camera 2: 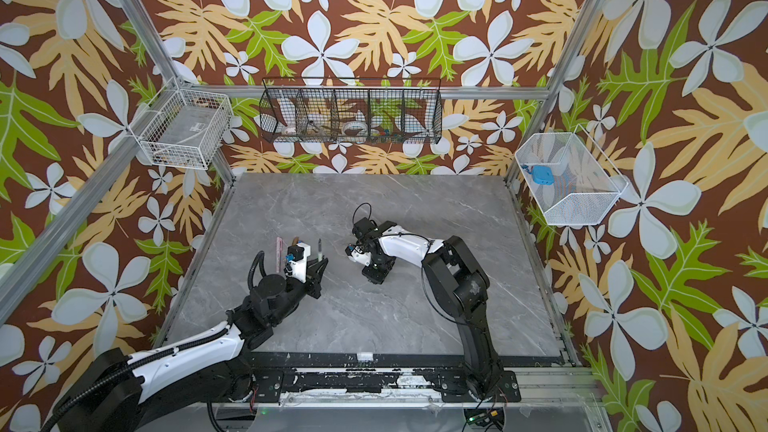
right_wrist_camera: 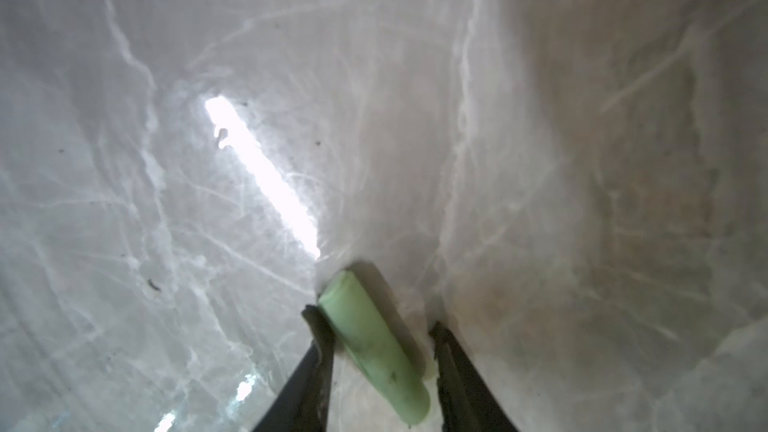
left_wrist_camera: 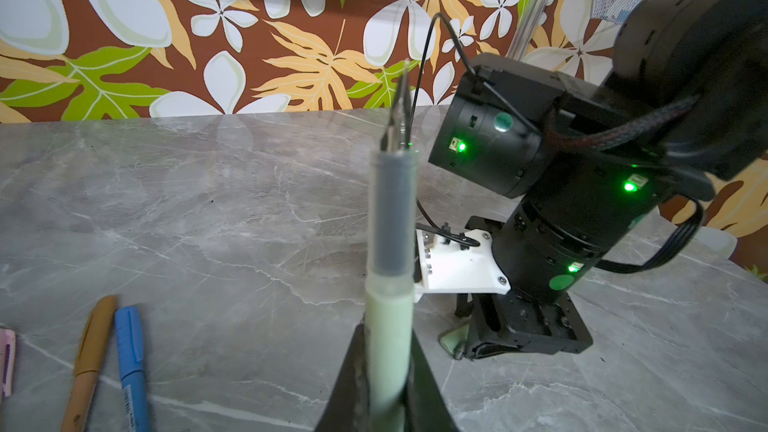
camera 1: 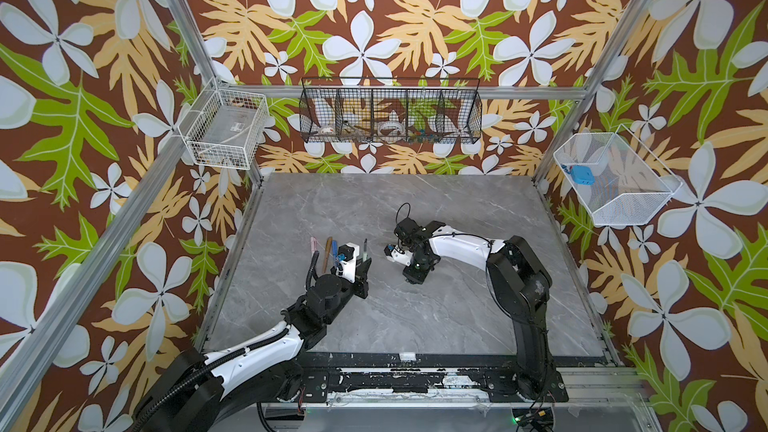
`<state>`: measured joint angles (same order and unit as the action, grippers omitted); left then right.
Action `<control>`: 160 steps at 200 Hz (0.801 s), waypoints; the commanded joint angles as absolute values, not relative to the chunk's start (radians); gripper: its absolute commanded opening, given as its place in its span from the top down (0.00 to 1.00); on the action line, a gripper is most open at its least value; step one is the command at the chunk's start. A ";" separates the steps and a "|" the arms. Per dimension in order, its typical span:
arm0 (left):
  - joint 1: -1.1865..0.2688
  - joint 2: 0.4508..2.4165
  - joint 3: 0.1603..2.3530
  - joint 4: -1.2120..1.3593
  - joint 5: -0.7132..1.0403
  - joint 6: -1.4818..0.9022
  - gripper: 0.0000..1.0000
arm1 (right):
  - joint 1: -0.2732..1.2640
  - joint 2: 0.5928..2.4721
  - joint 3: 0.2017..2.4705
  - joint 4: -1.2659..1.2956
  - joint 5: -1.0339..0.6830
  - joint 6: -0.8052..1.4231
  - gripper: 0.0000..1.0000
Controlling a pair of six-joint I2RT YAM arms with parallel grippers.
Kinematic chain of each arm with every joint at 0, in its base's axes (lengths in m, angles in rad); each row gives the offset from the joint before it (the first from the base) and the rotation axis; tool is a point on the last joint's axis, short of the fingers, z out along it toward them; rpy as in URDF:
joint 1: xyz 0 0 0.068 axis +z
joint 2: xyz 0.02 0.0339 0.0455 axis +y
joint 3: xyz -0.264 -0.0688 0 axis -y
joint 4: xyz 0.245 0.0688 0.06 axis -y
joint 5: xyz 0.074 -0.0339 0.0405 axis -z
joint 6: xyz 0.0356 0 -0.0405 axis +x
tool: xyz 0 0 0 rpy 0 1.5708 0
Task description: Insert the pens into the pen caps
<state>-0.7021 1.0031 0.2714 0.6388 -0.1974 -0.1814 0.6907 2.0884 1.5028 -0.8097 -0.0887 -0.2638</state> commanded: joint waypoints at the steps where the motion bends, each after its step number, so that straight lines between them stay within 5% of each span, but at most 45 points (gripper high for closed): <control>1: -0.703 1.002 0.281 0.653 -0.189 -0.180 1.00 | 0.695 2.125 1.519 -0.821 -0.097 -0.162 0.61; 53: -0.703 1.005 0.283 0.652 -0.189 -0.179 1.00 | 0.695 2.105 1.490 -0.811 -0.143 0.033 0.70; 75: -0.703 1.015 0.285 0.652 -0.184 -0.182 1.00 | 0.705 2.104 1.479 -0.787 -0.164 0.046 0.56; 102: -0.703 1.029 0.291 0.651 -0.174 -0.183 1.00 | 0.722 2.138 1.514 -0.800 -0.159 0.034 0.55; 160: -0.703 1.012 0.291 0.642 -0.179 -0.178 1.00 | 0.722 2.163 1.509 -0.866 -0.078 0.014 0.66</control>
<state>-0.7021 1.0168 0.2844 0.6277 -0.1783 -0.1814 0.7200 2.1292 1.5368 -0.8146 -0.0570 0.0219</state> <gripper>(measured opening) 0.133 0.340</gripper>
